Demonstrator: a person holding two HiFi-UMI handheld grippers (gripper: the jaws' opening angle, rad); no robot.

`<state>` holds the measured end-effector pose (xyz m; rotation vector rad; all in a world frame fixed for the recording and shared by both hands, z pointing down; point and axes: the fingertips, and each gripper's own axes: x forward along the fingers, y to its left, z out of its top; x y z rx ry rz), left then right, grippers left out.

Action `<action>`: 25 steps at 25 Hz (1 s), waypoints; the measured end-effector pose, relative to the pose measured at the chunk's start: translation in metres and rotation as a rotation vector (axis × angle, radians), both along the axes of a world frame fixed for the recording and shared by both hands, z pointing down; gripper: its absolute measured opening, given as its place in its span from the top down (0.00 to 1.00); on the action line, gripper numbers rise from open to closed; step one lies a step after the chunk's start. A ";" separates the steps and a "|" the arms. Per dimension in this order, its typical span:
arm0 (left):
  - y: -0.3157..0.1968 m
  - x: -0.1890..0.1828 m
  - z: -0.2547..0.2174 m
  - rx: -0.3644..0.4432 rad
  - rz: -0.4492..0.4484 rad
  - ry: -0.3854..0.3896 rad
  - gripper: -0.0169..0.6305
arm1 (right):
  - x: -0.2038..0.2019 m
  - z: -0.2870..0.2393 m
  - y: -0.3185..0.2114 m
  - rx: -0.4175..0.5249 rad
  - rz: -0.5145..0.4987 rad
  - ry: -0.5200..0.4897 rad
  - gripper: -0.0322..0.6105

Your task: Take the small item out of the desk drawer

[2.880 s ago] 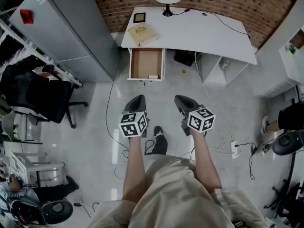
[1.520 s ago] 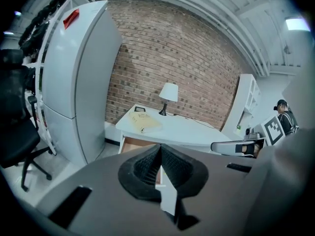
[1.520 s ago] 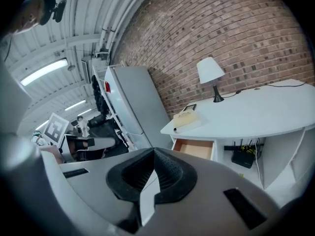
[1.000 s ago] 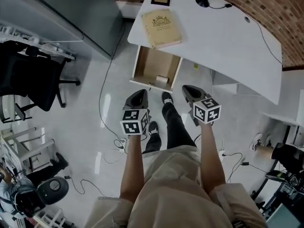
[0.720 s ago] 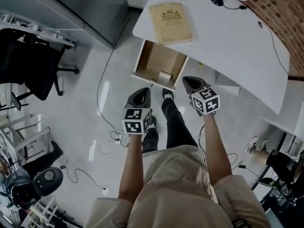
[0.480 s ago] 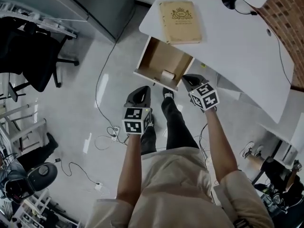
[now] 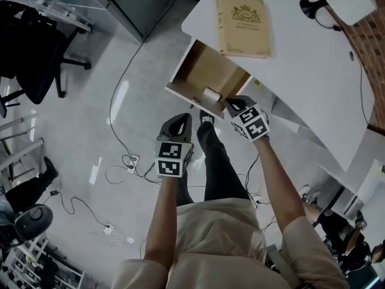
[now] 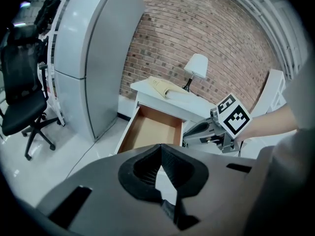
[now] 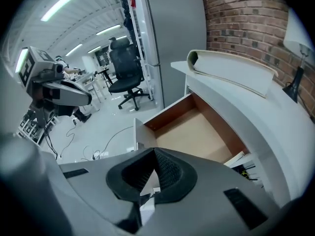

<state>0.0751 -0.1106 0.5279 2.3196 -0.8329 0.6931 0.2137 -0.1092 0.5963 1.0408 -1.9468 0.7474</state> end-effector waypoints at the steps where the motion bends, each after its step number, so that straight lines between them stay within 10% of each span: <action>1: 0.001 0.003 0.004 -0.003 0.006 0.000 0.95 | 0.001 0.005 0.000 -0.002 0.002 0.008 0.91; 25: 0.002 0.004 0.054 -0.057 -0.068 0.000 0.95 | -0.026 0.114 -0.029 -0.115 -0.177 0.021 0.91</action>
